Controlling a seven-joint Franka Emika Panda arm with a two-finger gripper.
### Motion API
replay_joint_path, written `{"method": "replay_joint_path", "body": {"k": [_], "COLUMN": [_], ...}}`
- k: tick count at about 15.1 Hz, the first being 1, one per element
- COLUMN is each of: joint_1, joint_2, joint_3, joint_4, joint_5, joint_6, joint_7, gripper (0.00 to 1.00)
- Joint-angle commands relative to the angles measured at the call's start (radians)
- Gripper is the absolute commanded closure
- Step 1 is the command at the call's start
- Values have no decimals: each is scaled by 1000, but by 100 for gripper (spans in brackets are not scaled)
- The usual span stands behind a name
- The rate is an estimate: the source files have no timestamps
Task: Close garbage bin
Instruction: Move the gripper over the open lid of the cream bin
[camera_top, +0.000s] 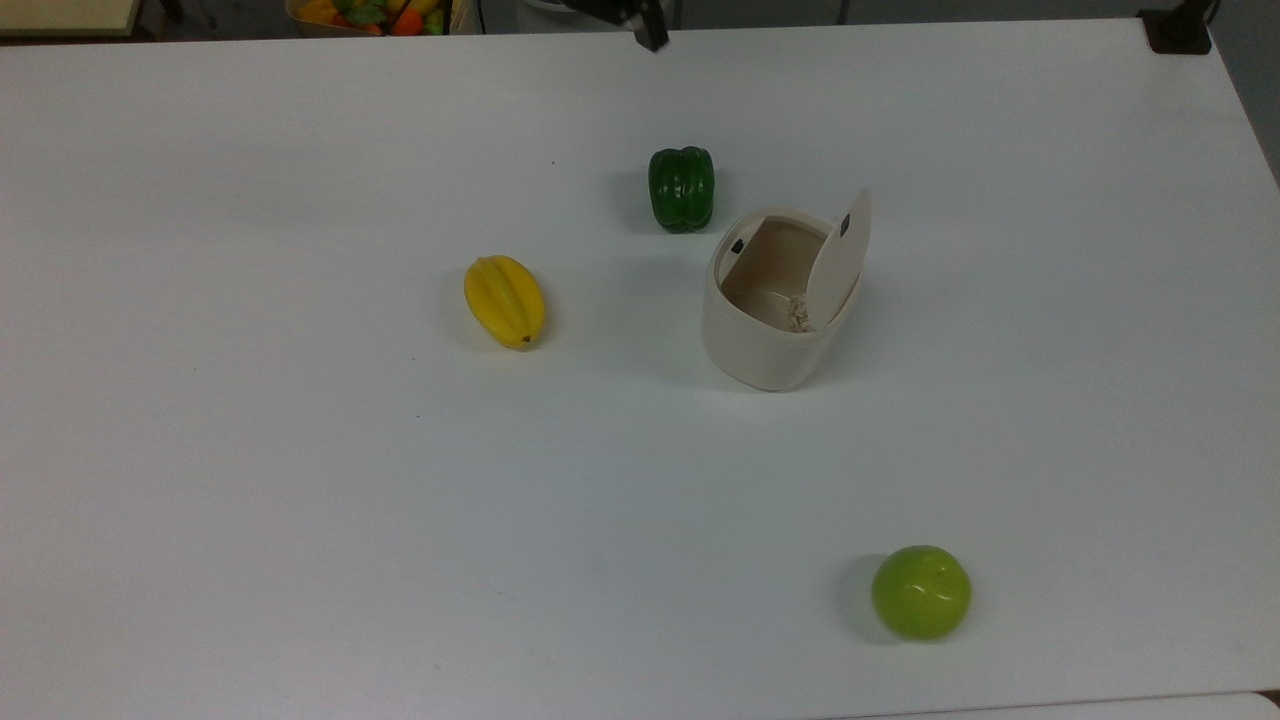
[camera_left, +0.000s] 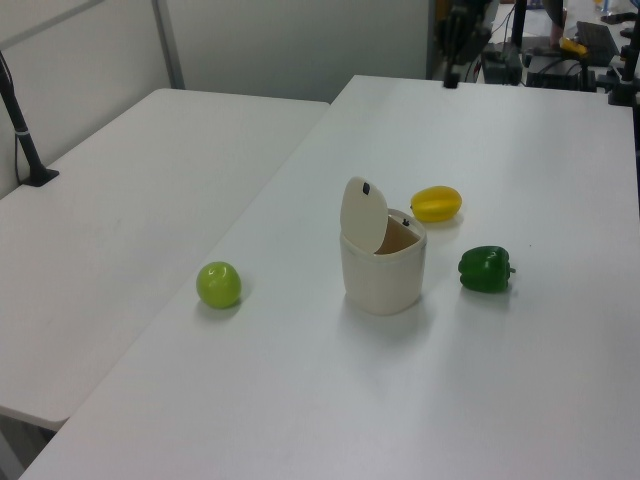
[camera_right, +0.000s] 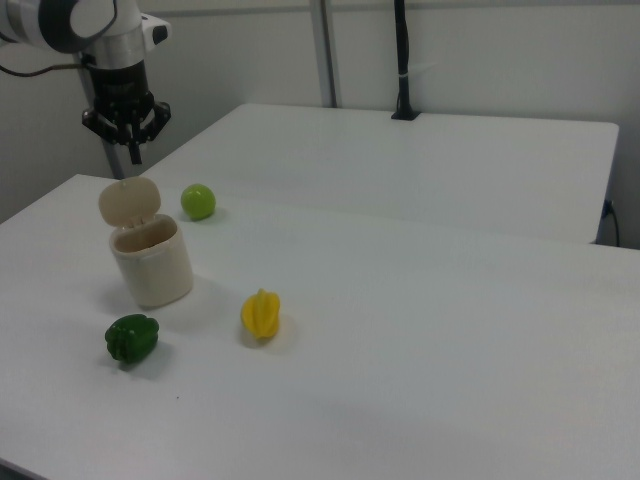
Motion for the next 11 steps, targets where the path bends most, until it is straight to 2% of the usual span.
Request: {"method": "replay_joint_path", "body": {"k": [1,4,11], "joint_1": [37,58,138], "joint_2": [55,94,118], "joint_3": [-8,-5,-7], "joint_4": [-5,18,18], "joint_5": [16,21,35], "joint_6": [117,172,248], "joint_7": [10,31,77], "gripper": [100,100,100]}}
